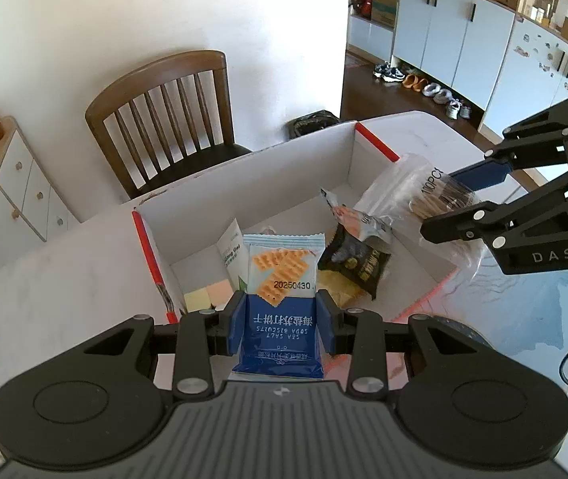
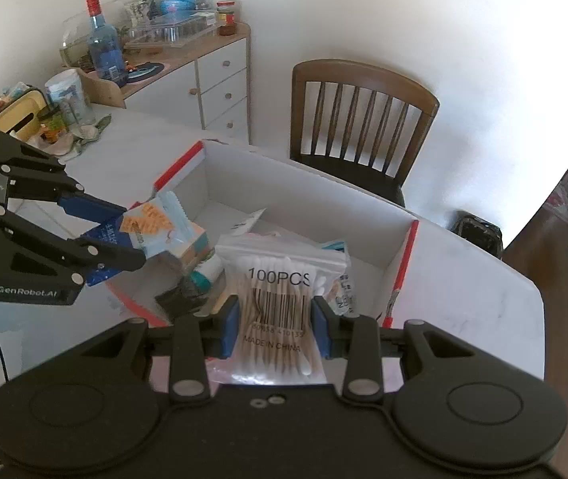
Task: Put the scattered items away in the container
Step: 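Lift the cracker packet and swab bag and carry both over the red box, then lower the cracker packet and swab bag into the box and open both grippers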
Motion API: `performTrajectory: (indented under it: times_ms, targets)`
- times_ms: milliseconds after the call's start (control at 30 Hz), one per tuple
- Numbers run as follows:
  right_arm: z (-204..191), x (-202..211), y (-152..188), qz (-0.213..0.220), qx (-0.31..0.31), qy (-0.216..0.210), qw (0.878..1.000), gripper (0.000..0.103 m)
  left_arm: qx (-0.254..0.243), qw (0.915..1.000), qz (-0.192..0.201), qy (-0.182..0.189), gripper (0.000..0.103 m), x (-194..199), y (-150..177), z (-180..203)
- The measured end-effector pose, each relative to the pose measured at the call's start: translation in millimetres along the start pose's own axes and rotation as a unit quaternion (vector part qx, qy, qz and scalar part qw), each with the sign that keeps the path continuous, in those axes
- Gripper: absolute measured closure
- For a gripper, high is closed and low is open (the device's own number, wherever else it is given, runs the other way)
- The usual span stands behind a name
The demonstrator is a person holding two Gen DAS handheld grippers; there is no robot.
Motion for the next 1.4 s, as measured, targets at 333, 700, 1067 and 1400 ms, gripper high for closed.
performTrajectory:
  times_ms: [333,700,1067,1400]
  targets:
    - [14,-32,2,-0.020,-0.013,0.001,1.000,0.000,0.016,0.9997,-0.015,-0.007,0.068,-36,-4,-5]
    - [13,-66,1,-0.036,-0.011,-0.004,0.999,0.000,0.033,0.9986,-0.029,-0.029,0.068,-71,-3,-19]
    - [6,-87,-2,-0.048,-0.005,-0.005,0.999,0.000,0.037,0.9976,-0.037,-0.046,0.068,-91,0,-30]
    - [-1,-107,1,-0.058,-0.003,0.003,0.998,0.000,0.017,0.9971,-0.024,-0.071,0.068,-102,-3,-25]
Point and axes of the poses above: each gripper's, at about its wrist camera, not at the fingertips, and x roughly against the way its jaws point, z to its right, y to its underside, the point moved 7 cm from there along -x, roughly the way its jaws point, and after that the axes turned 12 degrees about x, right-handed, at the moved point
